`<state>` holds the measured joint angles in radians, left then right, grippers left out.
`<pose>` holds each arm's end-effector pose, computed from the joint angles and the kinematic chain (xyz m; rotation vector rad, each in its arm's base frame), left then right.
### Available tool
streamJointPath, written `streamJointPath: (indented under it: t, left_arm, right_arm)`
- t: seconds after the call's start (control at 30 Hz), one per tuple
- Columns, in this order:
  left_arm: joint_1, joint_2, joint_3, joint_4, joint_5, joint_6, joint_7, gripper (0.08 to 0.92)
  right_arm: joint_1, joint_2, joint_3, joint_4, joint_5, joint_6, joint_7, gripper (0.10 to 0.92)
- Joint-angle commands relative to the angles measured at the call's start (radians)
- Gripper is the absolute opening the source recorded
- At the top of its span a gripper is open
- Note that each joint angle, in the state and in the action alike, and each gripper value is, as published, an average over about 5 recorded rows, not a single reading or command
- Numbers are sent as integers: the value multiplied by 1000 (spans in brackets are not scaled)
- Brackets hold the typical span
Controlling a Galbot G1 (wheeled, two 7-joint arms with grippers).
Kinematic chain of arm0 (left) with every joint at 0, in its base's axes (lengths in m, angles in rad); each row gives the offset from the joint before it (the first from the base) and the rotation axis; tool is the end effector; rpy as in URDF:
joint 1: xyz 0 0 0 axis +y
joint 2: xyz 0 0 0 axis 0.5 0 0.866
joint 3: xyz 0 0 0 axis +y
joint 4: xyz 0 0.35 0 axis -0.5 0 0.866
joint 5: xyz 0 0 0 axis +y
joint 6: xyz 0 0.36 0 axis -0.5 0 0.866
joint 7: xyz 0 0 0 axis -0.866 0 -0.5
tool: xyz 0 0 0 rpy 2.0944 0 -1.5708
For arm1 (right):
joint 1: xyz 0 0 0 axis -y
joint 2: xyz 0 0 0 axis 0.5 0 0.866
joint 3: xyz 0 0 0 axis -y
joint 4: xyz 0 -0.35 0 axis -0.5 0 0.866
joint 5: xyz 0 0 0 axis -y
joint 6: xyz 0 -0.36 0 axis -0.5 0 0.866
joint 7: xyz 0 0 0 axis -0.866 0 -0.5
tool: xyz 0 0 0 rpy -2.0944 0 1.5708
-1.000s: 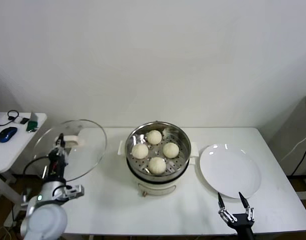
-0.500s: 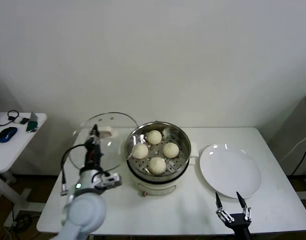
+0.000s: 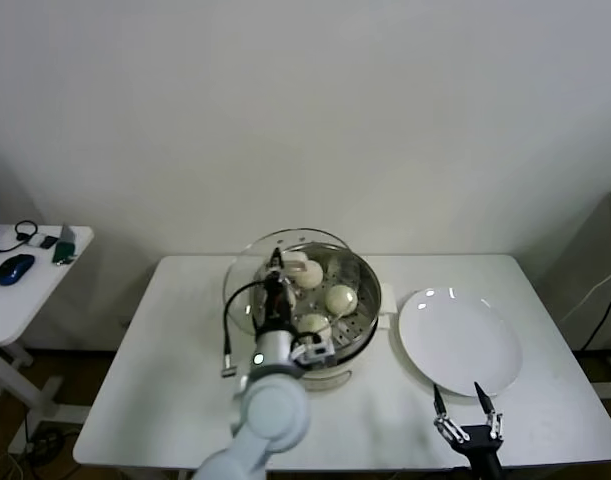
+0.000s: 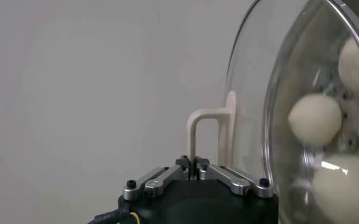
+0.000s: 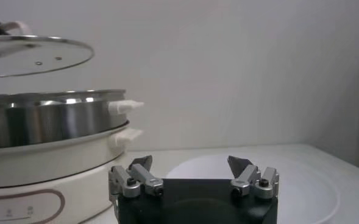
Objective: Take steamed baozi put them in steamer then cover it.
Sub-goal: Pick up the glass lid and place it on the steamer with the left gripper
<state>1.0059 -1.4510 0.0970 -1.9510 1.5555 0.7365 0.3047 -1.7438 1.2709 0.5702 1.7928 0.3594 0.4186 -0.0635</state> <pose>0.2816 -0.1671 -0.2267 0.1090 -2.3540 -2.0343 0.1062 -0.0956 -0.4198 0.0905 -3.0879 -0.0961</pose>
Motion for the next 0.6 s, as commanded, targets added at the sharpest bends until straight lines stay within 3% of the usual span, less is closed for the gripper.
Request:
streamJointPath:
  t: [0.03,0.6]
  left_arm:
    - [-98,-204,116,194,109,23,20,142]
    - [-36,-157,54,233,141,-3,-19,142]
  right_arm:
    - [8,-8,6,-20,23,18,1,823]
    - [9,-40,21,-33,62,31,5,823]
